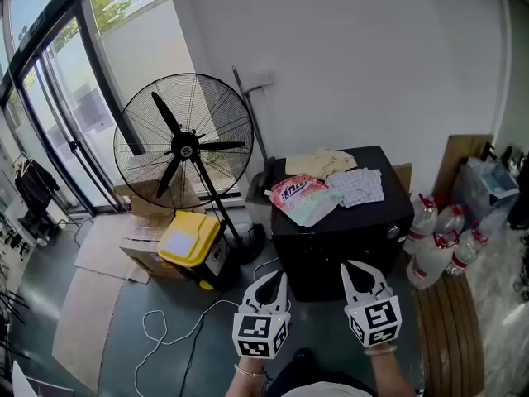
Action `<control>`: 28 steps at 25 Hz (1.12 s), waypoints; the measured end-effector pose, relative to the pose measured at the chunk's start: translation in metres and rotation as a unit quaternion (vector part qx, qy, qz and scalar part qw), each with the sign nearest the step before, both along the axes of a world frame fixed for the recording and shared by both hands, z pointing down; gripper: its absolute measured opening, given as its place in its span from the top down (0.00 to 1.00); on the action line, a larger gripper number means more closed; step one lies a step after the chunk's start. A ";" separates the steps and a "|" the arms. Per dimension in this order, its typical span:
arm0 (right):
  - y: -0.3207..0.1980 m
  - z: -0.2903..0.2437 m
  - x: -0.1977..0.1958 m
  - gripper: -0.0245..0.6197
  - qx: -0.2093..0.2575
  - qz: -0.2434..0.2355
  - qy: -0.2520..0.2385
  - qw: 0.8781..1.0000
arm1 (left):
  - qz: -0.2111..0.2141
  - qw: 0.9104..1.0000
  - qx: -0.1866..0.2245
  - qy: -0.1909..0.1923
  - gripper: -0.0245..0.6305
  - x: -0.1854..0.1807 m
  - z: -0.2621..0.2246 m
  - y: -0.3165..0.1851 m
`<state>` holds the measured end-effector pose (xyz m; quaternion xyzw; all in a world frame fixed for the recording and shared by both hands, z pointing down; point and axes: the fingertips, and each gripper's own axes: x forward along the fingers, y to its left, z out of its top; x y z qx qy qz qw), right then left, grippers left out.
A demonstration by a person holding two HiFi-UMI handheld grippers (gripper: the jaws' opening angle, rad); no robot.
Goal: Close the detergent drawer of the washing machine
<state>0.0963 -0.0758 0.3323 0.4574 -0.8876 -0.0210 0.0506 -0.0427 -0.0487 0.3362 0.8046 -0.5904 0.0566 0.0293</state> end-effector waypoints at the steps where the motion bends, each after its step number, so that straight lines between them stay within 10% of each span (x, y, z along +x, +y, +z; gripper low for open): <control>1: 0.001 0.000 0.001 0.92 0.000 -0.001 0.000 1.000 | 0.000 1.000 0.000 0.000 0.93 0.001 0.000 0.002; 28: -0.021 -0.001 0.008 0.92 -0.001 0.015 -0.008 1.000 | 0.021 1.000 -0.005 -0.002 0.93 0.008 0.001 -0.017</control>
